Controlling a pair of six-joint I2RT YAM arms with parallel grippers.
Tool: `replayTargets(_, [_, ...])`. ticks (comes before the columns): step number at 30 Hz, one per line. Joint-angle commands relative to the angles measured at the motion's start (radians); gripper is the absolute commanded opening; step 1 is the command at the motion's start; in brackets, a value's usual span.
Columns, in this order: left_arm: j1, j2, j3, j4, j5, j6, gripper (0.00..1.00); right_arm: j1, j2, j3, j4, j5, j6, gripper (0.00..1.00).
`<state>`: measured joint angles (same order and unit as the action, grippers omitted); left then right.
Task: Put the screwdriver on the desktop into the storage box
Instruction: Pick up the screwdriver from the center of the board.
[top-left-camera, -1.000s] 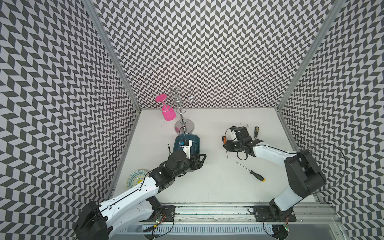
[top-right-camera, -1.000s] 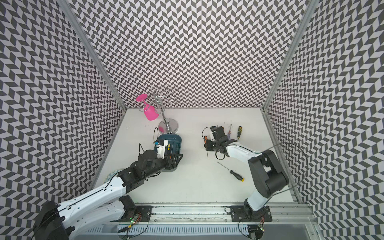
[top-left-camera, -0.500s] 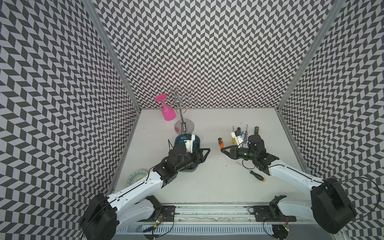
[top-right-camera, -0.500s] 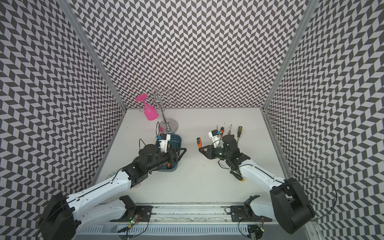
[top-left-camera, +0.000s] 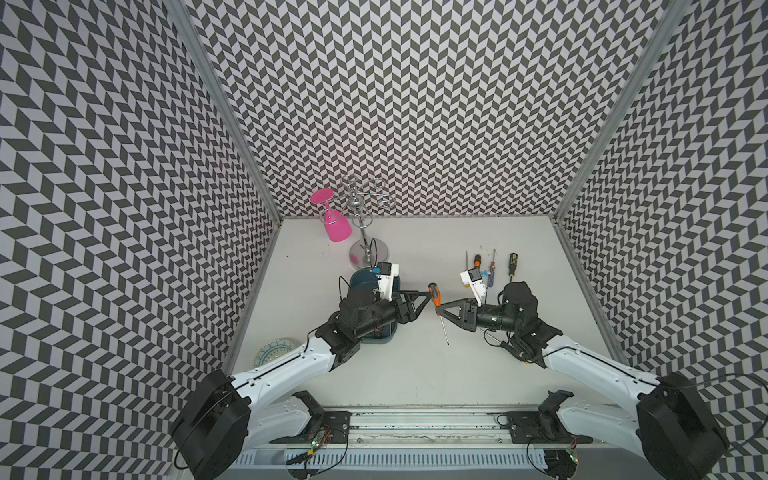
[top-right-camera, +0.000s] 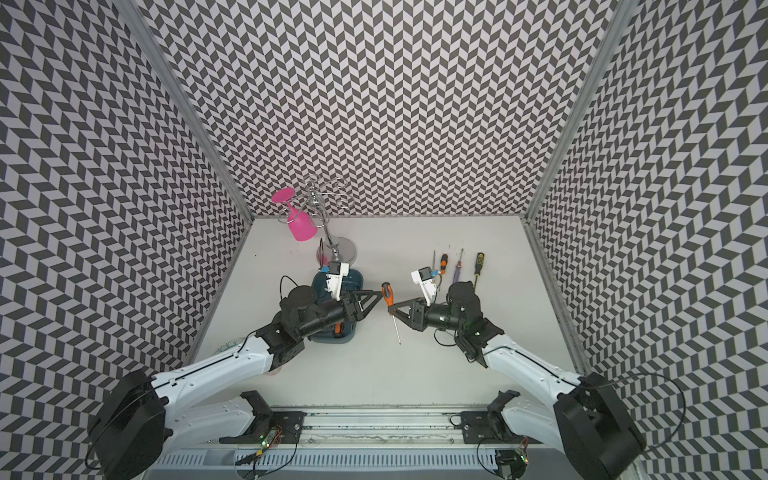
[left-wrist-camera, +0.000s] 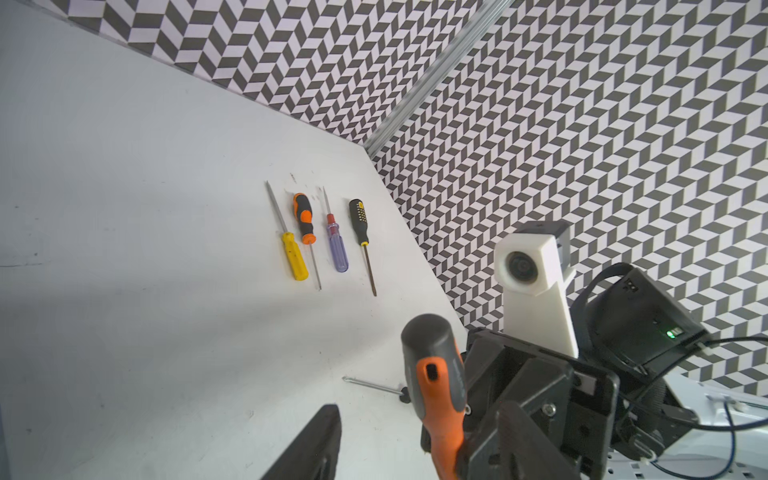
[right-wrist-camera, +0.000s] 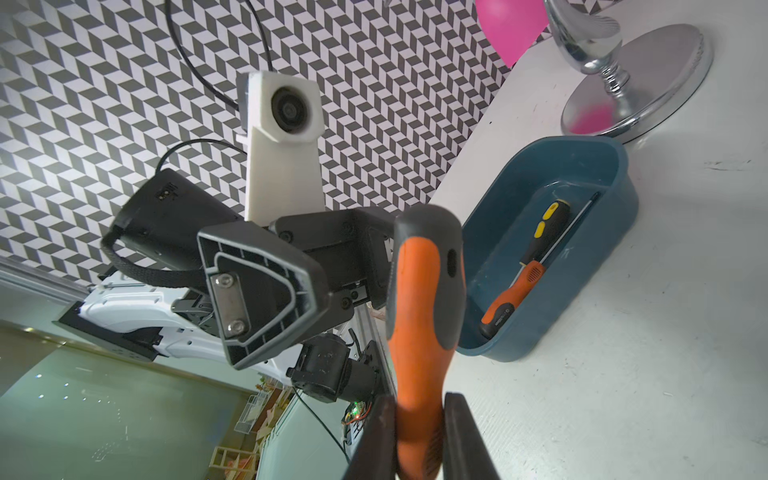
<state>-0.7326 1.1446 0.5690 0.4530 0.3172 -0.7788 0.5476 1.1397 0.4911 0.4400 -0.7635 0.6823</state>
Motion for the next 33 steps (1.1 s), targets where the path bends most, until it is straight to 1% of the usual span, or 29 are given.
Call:
replayTargets(1, [-0.019,0.012,0.021,0.076,0.029,-0.004,0.6,0.015,-0.025,-0.006,0.122,-0.019,0.034,0.14])
replayTargets(14, [-0.048,0.053,0.046,0.095,0.039,-0.008,0.47,0.047,-0.005,0.001,0.162,-0.018,0.056,0.14])
replayTargets(18, [-0.05,0.058,0.046,0.098,0.039,-0.007,0.38,0.054,0.002,0.001,0.171,-0.018,0.058,0.14])
replayTargets(21, [-0.05,0.058,0.048,0.096,0.038,-0.005,0.28,0.057,0.008,0.004,0.164,-0.019,0.053,0.14])
replayTargets(24, [-0.05,0.057,0.055,0.082,0.039,0.002,0.17,0.057,0.008,0.006,0.148,-0.011,0.044,0.19])
replayTargets(25, [-0.051,0.056,0.058,0.076,0.039,0.005,0.12,0.057,0.006,0.006,0.142,-0.007,0.041,0.21])
replayTargets(26, [-0.051,0.054,0.061,0.071,0.037,0.008,0.09,0.058,0.004,0.006,0.136,-0.001,0.04,0.24])
replayTargets(28, [-0.05,0.05,0.067,0.049,0.029,0.02,0.06,0.057,0.002,0.012,0.108,0.008,0.026,0.35])
replayTargets(29, [-0.051,0.045,0.07,0.032,0.02,0.029,0.05,0.058,-0.001,0.014,0.092,0.013,0.017,0.38])
replayTargets(30, [-0.05,0.04,0.078,0.005,0.006,0.041,0.02,0.057,-0.003,0.018,0.073,0.02,0.006,0.41])
replayTargets(33, [-0.042,0.019,0.112,-0.112,-0.037,0.086,0.01,0.056,-0.017,0.02,0.008,0.052,-0.033,0.45])
